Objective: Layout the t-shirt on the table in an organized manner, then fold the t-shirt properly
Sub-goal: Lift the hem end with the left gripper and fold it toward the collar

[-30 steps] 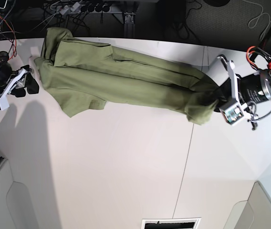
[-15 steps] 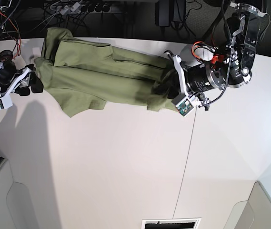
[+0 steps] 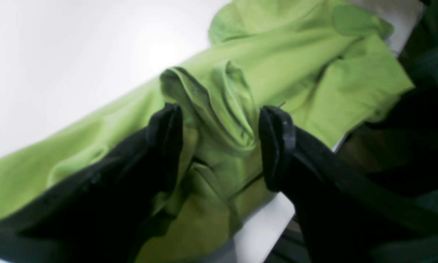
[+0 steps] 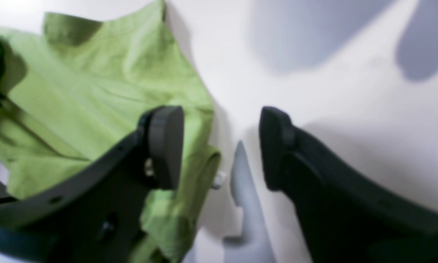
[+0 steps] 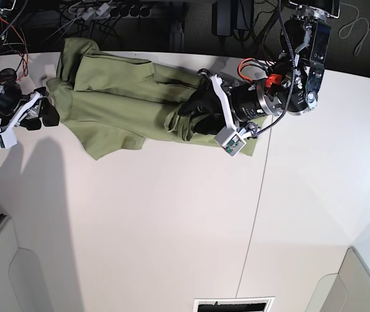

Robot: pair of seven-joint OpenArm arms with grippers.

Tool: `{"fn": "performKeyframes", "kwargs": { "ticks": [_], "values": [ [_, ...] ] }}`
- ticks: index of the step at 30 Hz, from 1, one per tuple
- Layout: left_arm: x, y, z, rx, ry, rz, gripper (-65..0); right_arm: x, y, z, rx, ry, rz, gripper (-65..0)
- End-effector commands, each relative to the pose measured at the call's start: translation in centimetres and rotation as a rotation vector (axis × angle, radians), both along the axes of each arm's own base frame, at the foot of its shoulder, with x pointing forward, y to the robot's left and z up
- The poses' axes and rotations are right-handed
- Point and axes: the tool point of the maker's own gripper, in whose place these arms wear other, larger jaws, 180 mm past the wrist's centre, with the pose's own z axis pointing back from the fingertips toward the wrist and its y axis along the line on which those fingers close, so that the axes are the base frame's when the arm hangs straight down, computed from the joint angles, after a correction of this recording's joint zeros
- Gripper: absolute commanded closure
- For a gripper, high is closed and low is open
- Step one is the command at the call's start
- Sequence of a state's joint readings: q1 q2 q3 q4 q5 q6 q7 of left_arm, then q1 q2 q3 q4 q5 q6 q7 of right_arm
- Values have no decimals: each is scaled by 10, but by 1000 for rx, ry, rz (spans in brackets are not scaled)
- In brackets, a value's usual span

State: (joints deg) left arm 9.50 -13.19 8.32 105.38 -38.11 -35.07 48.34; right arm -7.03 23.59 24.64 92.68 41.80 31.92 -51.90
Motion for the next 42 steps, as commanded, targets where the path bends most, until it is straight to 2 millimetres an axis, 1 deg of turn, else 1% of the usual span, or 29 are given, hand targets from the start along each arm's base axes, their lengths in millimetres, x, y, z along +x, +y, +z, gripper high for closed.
{"fn": "performKeyframes", "kwargs": {
  "ticks": [1, 4, 5, 7, 8, 9, 11, 14, 17, 20, 23, 26, 30, 38, 42],
  "values": [
    [7, -7, 24, -68, -52, -6, -357, 9, -11, 16, -3, -52, -23, -330],
    [6, -11, 50, -124, -115, -38, -357, 8, -30, 26, 1, -70, -83, -330],
    [7, -10, 60, -136, -138, -41, -357, 8, -38, 29, 0, -76, -104, -346],
    [7, -5, 82, -170, -193, -53, -357, 3, -50, 31, -6, -73, -137, -419],
    [8, 0, 92, -180, -219, -48, -357, -2, -53, 29, -10, -59, -144, -449],
    [10, 6, 98, -169, -240, -40, -357, -8, -54, 25, -11, -41, -144, -449],
    [16, 21, 101, -139, -264, -14, -357, -21, -50, 15, 3, 3, -134, -449],
    [21, 40, 92, -62, -264, 18, -357, -38, -36, 4, 38, 42, -94, -449],
    [21, 59, 68, 31, -219, 39, -357, -44, -28, -1, 66, 56, -88, -449],
    [6, 73, 36, 64, -116, 53, -357, -51, -17, -9, 101, 72, -97, -449],
    [-9, 78, 13, 69, -33, 64, -357, -56, -2, -16, 147, 82, -106, -449],
    [-13, 75, 13, 47, -37, 62, -357, -57, 14, -21, 181, 88, -94, -449],
    [-17, 67, 11, 17, -25, 70, -357, -60, 26, -28, 182, 109, -64, -449],
    [-45, 55, -5, 8, 53, 35, -357, -55, 33, -26, 202, 89, -63, -449],
    [-62, 45, -14, 1, 95, 5, -357, -56, 46, -29, 242, 89, -73, -449]
  ]
}}
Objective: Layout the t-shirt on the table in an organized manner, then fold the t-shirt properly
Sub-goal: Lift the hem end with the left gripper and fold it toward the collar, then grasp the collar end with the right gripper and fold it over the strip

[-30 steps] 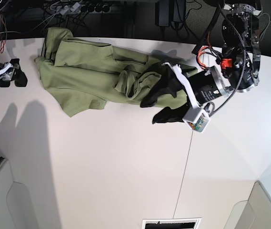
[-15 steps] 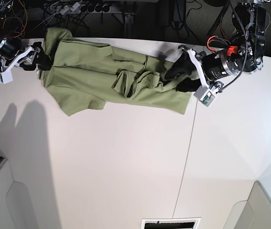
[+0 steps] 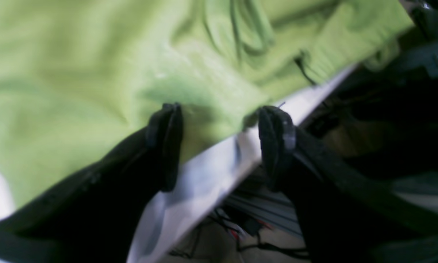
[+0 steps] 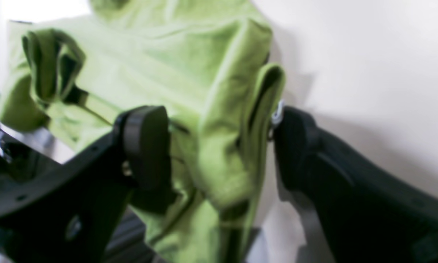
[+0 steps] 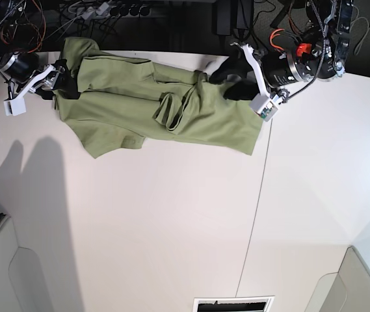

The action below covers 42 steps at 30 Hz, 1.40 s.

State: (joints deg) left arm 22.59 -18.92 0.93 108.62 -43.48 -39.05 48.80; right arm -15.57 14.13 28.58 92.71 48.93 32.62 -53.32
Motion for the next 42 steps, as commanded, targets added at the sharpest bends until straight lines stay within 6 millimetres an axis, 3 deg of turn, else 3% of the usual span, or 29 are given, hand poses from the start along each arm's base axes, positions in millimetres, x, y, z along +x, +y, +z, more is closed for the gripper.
{"fn": "performKeyframes", "kwargs": {
  "ticks": [1, 7, 9, 14, 19, 22, 25, 28, 31, 33, 38, 42],
  "values": [
    [-1, -5, 7, -22, -26, -22, -357, 0, 4, 3, 4, -11, 18, -449],
    [-12, -15, -4, 31, -13, -82, -357, -1, 30, -1, 51, -9, 43, -446],
    [-10, -15, -2, 20, -16, -78, -357, 3, 30, 1, 54, -28, 33, -403],
    [3, -11, 26, -57, -61, -31, -357, 16, 16, 6, 15, -99, -31, 0],
    [11, -11, 73, -117, -158, -33, -357, 32, -1, 14, -45, -138, -55, 0],
    [17, -4, 89, -103, -217, -17, -357, 47, -17, 27, -78, -177, -67, 0],
    [29, 22, 77, -20, -229, 53, -357, 59, -30, 41, -103, -207, -57, 0],
    [39, 55, 48, 18, -181, 144, -357, 69, -27, 60, -85, -266, -38, 0],
    [39, 82, 4, 47, -72, 218, -357, 76, -8, 81, -54, -331, -4, 0],
    [38, 95, -21, 46, 3, 261, -357, 79, 14, 96, -38, -385, 39, 0],
    [42, 105, -51, 12, 98, 328, -357, 72, 110, 126, 24, -484, 247, 0],
    [45, 97, -54, -12, 109, 330, -357, 52, 184, 119, 86, -460, 424, 0]
  ]
}}
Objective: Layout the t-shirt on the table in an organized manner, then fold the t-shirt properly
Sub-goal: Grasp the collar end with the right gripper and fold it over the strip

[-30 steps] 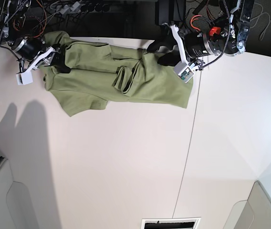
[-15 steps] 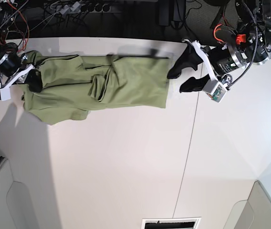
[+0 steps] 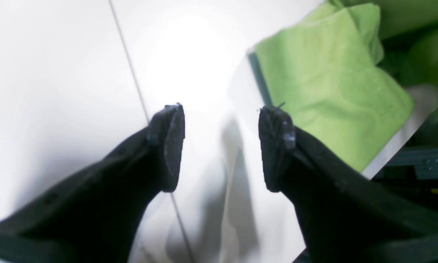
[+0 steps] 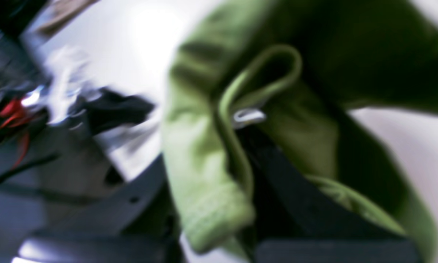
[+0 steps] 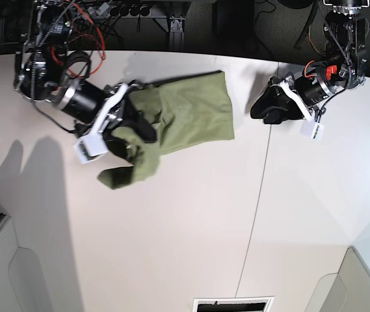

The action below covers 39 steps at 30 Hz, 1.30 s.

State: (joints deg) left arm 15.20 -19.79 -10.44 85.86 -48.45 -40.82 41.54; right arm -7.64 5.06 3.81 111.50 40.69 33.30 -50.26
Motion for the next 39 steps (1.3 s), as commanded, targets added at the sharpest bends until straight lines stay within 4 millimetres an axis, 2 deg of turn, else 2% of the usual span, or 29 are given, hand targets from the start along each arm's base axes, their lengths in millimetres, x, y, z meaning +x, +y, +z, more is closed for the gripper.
{"fn": "performKeyframes", "kwargs": {
  "ticks": [1, 3, 5, 6, 8, 9, 10, 15, 22, 27, 31, 34, 37, 39],
  "values": [
    [-7, 3, -10, 51, 48, -26, -357, -1, 16, 8, 14, -40, 44, 0],
    [-7, -1, -10, 48, 47, -35, -357, -13, 45, -3, -25, -27, 117, 0],
    [-8, -3, -10, 46, 50, -42, -357, -23, 62, -17, -78, -15, 166, 0],
    [-8, -4, -11, 46, 52, -44, -357, -27, 68, -22, -103, -13, 187, -49],
    [-8, -4, -11, 47, 52, -44, -357, -33, 75, -27, -128, -10, 218, -253],
    [-8, -3, -10, 47, 51, -44, -357, -35, 77, -27, -129, -11, 227, -326],
    [-7, -4, -10, 47, 49, -44, -357, -35, 78, -26, -125, -13, 230, -361],
    [-6, -2, -8, 41, 54, -46, -357, -31, 84, -9, -56, -43, 230, -364],
    [6, 14, 11, 1, 21, -27, -357, -18, 89, 21, -10, -127, 229, -364],
    [14, 36, 20, 52, 14, -33, -357, -8, 96, 38, 30, -163, 220, -364],
    [22, 59, 37, 64, -18, 0, -357, 3, 102, 54, 74, -192, 195, -364],
    [29, 75, 48, 82, -48, 31, -357, 4, 111, 67, 119, -206, 208, -364],
    [31, 84, 55, 92, -58, 52, -357, 8, 114, 71, 102, -228, 214, -364],
    [29, 89, 61, 81, -52, 52, -356, 18, 109, 69, 45, -253, 188, -364]
  ]
}}
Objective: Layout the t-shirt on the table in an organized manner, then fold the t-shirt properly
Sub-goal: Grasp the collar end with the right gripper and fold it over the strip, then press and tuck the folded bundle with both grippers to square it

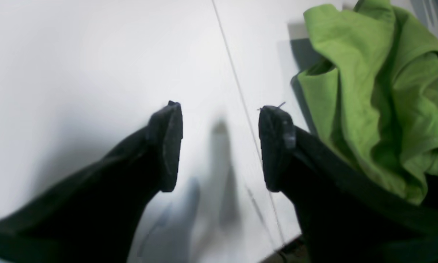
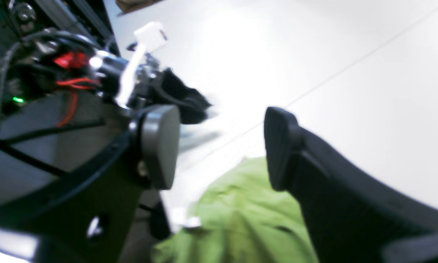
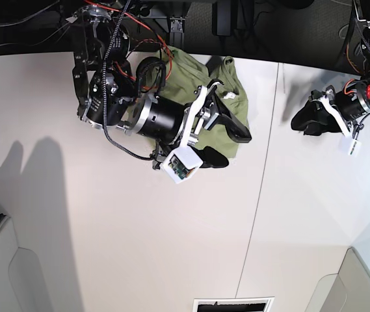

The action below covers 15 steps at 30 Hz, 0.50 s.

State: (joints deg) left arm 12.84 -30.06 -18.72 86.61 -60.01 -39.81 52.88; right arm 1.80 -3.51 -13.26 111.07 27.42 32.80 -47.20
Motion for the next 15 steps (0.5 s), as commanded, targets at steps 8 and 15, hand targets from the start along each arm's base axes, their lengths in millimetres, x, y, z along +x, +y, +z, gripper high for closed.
{"fn": "performKeyframes", "kwargs": {
  "ticks": [8, 15],
  "values": [
    [3, -38, 82, -11, -184, -188, -236, 61, -43, -7, -125, -98, -235, 0],
    [-39, -128, 117, 11, -303, -471, -96, 109, -71, -46, -171, -2, -306, 0]
  ]
}}
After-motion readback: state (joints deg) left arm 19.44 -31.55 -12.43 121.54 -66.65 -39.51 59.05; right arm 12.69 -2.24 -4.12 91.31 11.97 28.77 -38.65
